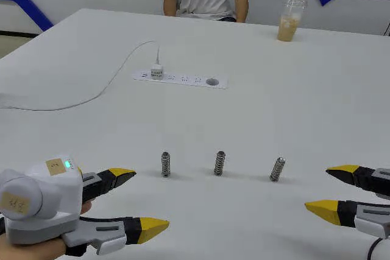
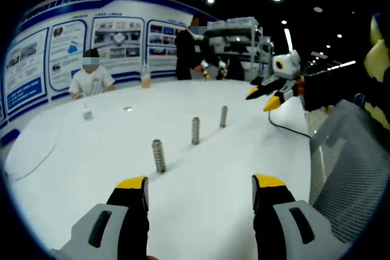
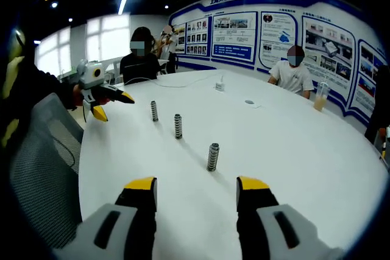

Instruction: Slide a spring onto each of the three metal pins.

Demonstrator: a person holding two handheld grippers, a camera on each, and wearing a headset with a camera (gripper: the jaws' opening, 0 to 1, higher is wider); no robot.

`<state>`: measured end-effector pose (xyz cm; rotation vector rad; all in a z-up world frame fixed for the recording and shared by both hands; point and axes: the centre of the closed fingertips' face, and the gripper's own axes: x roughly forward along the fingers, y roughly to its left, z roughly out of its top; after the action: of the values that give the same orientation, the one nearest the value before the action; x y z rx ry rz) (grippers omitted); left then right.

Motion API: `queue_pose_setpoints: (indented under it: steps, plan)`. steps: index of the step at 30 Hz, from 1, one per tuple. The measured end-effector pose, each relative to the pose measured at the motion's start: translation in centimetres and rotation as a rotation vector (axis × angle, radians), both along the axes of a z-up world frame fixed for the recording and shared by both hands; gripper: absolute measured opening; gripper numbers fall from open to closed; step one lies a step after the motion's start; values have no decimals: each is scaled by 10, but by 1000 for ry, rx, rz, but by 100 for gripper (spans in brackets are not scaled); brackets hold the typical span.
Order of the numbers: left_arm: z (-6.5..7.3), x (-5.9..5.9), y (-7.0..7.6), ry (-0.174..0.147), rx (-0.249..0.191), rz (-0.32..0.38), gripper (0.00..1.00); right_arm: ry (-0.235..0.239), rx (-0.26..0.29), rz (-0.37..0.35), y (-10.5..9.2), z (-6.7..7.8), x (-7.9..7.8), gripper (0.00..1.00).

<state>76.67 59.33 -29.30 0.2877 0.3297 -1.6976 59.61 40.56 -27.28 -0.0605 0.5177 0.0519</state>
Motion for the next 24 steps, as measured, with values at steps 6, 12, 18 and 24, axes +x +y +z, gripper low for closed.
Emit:
queue_pose_setpoints:
  steps: [6,12,18,24]
  plan:
    - [-2,1,-1,5,3,6,71,-19,3,4,0,-4,1,59]
    - [-3,2,0,7,4,10,71,-30,4,4,-1,-5,3,62]
    - [-3,3,1,8,4,16,71,-32,5,8,0,-5,4,63]
    - [-2,4,1,8,2,19,71,-33,5,9,1,-5,5,64]
